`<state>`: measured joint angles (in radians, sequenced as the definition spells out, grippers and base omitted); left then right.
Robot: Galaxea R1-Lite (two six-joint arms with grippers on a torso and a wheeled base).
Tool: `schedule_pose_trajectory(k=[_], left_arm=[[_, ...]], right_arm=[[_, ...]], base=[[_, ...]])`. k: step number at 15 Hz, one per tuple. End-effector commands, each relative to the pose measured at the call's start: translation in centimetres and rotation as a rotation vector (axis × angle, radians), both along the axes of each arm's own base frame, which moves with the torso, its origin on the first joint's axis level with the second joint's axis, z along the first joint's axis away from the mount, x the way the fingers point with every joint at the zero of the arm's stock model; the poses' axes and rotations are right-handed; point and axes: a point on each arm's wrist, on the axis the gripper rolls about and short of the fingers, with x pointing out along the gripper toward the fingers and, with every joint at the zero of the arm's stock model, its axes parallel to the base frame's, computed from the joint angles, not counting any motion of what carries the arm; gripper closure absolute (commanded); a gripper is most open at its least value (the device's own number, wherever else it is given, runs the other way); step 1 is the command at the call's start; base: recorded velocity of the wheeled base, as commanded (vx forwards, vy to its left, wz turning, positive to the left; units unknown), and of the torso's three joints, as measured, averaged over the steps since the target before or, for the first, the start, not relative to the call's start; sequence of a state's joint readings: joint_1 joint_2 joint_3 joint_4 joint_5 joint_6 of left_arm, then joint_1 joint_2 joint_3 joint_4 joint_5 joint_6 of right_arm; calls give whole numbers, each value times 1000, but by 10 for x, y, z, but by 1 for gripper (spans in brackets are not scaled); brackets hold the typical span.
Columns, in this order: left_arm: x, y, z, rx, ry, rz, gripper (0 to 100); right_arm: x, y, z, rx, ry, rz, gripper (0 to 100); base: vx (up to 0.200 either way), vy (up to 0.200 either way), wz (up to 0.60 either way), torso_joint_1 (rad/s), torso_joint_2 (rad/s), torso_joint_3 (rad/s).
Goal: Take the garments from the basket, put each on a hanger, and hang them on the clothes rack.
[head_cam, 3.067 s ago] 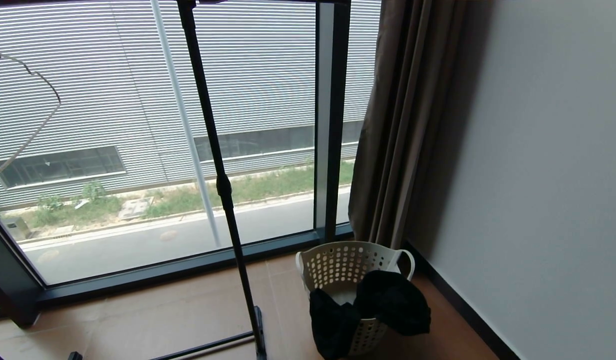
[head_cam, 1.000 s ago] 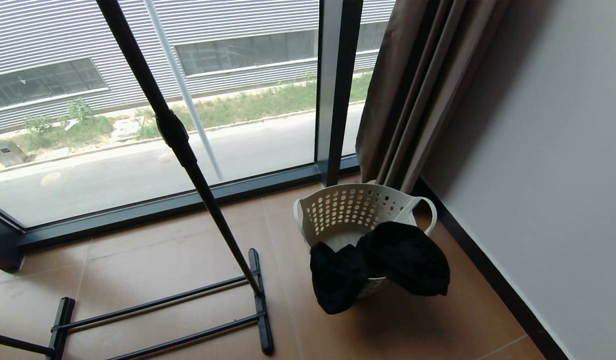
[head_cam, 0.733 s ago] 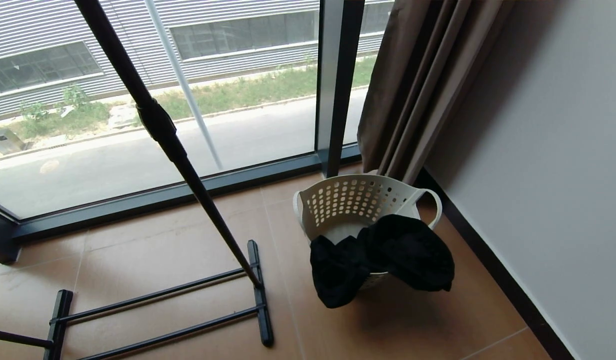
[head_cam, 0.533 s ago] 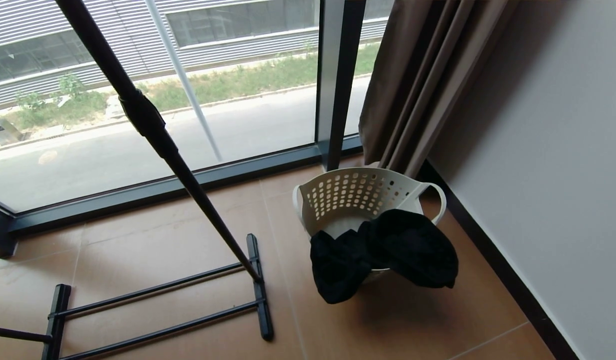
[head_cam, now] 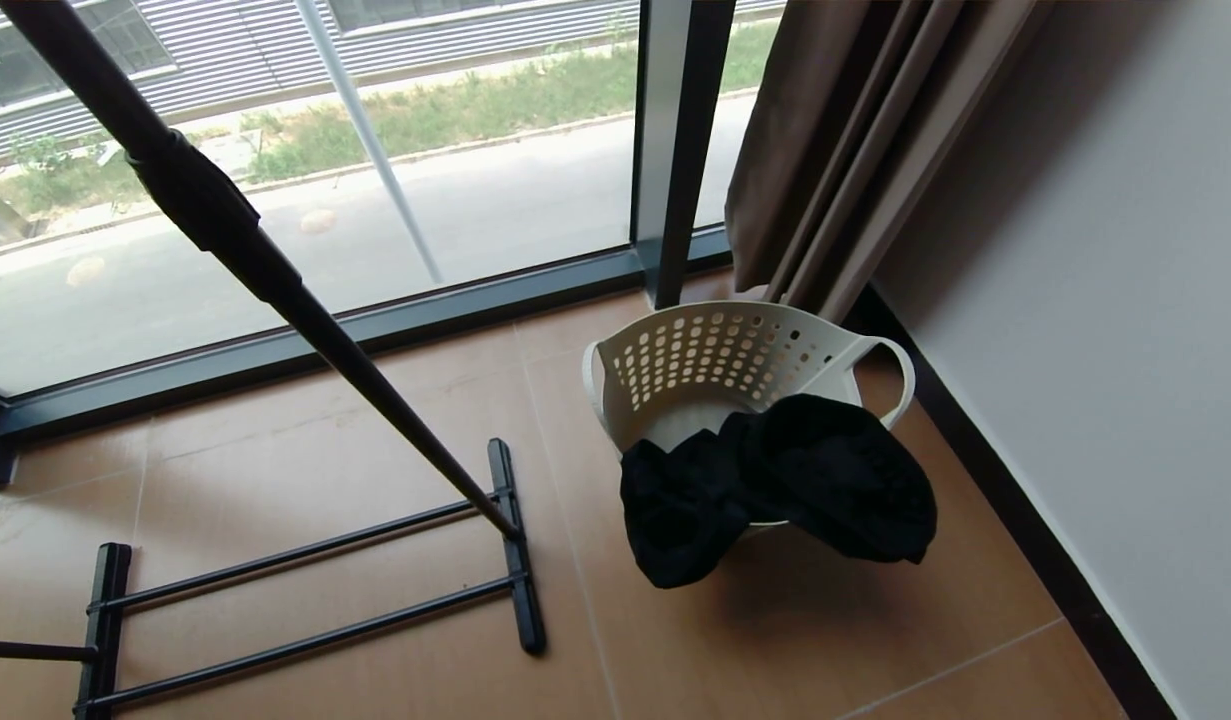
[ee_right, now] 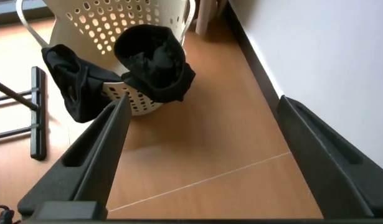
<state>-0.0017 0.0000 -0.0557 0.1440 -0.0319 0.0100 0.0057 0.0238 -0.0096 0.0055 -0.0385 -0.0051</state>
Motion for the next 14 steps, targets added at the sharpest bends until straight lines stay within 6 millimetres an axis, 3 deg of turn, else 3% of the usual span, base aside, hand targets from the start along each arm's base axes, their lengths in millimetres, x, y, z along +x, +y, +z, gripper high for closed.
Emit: schedule_pose_trajectory(k=[1, 2, 3, 6, 7, 9, 14], left_arm=[[0, 0, 0, -1, 1, 0, 0], [0, 0, 0, -1, 1, 0, 0], [0, 0, 0, -1, 1, 0, 0], [0, 0, 0, -1, 1, 0, 0], [0, 0, 0, -1, 1, 0, 0], [0, 0, 0, -1, 1, 0, 0], [0, 0, 0, -1, 1, 0, 0]], right_arm=[[40, 3, 49, -91, 260, 159, 0], [70, 7, 72, -92, 322, 195, 0], [117, 12, 91, -130, 408, 216, 0], [216, 34, 105, -332, 530, 338, 0], [230, 37, 105, -361, 540, 355, 0], [300, 67, 92, -587, 564, 477, 0], [416, 112, 28, -1101, 616, 517, 0]], base=[[0, 0, 0, 0, 0, 0], [0, 0, 0, 0, 0, 0], [0, 0, 0, 0, 0, 0], [0, 0, 0, 0, 0, 0], [0, 0, 0, 0, 0, 0], [0, 0, 0, 0, 0, 0], [0, 0, 0, 0, 0, 0]])
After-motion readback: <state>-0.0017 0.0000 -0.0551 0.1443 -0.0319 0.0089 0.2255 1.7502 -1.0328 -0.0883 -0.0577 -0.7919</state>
